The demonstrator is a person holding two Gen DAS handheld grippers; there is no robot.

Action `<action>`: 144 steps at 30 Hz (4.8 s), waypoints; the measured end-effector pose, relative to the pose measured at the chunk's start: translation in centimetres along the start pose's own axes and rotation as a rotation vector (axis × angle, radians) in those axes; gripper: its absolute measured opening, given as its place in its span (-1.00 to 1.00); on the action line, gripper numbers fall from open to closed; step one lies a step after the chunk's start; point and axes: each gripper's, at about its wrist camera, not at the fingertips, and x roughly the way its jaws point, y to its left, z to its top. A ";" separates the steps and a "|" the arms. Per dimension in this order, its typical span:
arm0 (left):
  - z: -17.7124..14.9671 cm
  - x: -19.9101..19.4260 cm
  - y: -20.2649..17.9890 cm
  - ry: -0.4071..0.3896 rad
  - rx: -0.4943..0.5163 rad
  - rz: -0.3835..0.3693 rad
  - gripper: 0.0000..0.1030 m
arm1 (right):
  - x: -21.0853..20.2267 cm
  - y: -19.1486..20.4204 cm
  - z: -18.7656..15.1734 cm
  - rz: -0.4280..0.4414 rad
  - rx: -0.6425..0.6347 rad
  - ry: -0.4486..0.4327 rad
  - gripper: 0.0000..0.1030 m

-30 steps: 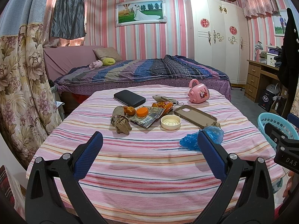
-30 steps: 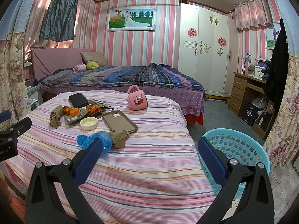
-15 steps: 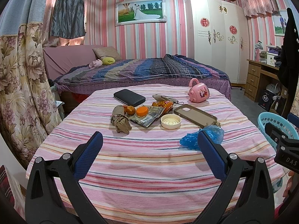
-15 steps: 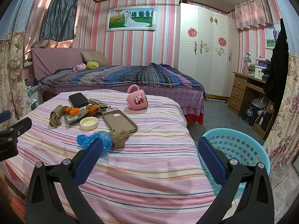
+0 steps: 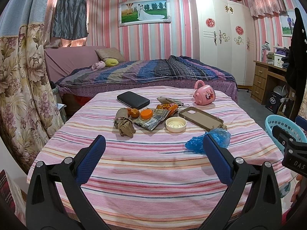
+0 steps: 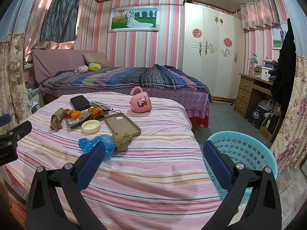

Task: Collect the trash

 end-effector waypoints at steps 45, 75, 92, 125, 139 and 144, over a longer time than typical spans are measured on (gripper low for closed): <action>3.5 7.1 9.4 0.089 -0.116 0.129 0.90 | 7.3 -0.1 5.4 0.093 0.009 0.002 0.92; 2.2 7.4 12.8 0.093 -0.136 0.205 0.90 | 11.9 7.0 1.1 0.208 -0.138 0.184 0.92; 2.4 8.4 10.1 0.110 -0.125 0.129 0.90 | 13.2 0.2 1.8 0.081 -0.063 0.201 0.92; -0.6 14.4 -9.3 0.359 0.065 -0.380 0.06 | 14.2 -8.5 0.6 -0.121 0.077 0.249 0.92; 0.8 12.8 -2.1 0.288 0.015 -0.240 -0.76 | 14.3 -2.0 1.0 0.033 0.011 0.236 0.92; 1.2 13.5 1.3 0.283 -0.042 -0.099 -0.76 | 15.1 1.5 0.7 0.096 -0.043 0.254 0.92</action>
